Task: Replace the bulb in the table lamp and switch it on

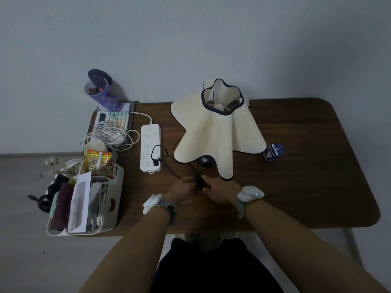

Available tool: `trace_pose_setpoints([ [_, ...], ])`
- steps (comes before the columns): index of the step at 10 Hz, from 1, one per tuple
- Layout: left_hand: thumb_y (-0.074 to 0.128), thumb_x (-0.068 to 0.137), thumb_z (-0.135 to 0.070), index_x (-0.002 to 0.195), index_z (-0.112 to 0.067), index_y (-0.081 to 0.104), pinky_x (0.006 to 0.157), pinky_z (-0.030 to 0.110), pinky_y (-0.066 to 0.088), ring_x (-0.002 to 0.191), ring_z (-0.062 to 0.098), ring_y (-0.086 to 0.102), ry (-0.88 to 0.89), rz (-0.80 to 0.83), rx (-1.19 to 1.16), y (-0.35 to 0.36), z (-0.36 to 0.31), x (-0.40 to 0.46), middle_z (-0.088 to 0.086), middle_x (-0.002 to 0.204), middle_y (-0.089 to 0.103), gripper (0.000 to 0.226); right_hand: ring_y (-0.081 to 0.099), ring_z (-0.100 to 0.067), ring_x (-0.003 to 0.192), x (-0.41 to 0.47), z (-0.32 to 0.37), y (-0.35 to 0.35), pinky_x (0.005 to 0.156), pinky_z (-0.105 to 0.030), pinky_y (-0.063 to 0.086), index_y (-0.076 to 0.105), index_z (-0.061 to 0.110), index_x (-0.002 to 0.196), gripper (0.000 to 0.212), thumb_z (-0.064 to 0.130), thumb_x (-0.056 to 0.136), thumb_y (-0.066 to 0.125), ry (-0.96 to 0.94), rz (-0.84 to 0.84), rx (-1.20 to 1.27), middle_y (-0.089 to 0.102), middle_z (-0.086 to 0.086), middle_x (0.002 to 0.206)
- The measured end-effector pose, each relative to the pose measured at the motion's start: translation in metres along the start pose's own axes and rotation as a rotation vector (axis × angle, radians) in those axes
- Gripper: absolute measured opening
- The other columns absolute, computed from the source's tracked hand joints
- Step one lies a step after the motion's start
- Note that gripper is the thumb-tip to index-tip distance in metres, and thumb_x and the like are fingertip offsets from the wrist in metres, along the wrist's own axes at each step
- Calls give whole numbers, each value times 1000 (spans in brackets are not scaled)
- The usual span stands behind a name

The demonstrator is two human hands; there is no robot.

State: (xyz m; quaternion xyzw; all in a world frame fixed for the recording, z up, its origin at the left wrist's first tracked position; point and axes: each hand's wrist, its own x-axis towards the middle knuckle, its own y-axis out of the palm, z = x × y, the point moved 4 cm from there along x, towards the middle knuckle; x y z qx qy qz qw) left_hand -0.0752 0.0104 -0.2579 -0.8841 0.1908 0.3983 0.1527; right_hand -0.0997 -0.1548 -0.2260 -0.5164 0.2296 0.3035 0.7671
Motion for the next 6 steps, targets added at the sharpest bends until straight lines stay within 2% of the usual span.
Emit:
trace_pose_setpoints([
  [1, 56, 104, -8, 145, -4, 56, 106, 48, 52, 108, 24, 60, -18, -49, -13, -2, -5, 0, 15, 122, 63, 41, 36, -36, 150, -1, -3, -3, 118, -45, 39, 14, 26, 167, 67, 48, 110, 40, 22, -8, -10, 33, -10, 168],
  [2, 58, 105, -17, 146, -8, 57, 108, 47, 52, 122, 27, 61, 8, -110, 58, -6, -10, -3, 13, 135, 63, 42, 29, -36, 154, -6, -6, -5, 121, -45, 35, 12, 23, 168, 69, 50, 110, 38, 64, 17, -5, 23, -11, 171],
  [3, 56, 106, -28, 148, -9, 55, 116, 42, 44, 137, 28, 53, 83, -109, 259, -7, -15, -7, 12, 150, 55, 46, 26, -35, 156, -10, -8, -5, 123, -43, 31, 11, 21, 168, 71, 52, 110, 36, 73, 22, -9, 18, -12, 173],
  [4, 54, 107, -33, 148, -9, 55, 121, 38, 34, 143, 26, 47, 126, -80, 431, -3, -17, -11, 9, 153, 53, 48, 26, -34, 156, -14, -10, -5, 122, -41, 30, 12, 20, 168, 72, 54, 109, 36, 69, 24, 2, 20, -11, 172],
  [6, 51, 108, -36, 147, -9, 55, 117, 36, 38, 141, 28, 49, 141, -167, 459, -12, -18, -16, 10, 150, 56, 47, 37, -36, 150, -21, -17, -10, 119, -43, 36, 23, 16, 164, 71, 56, 108, 38, 94, -6, 49, 31, -15, 167],
])
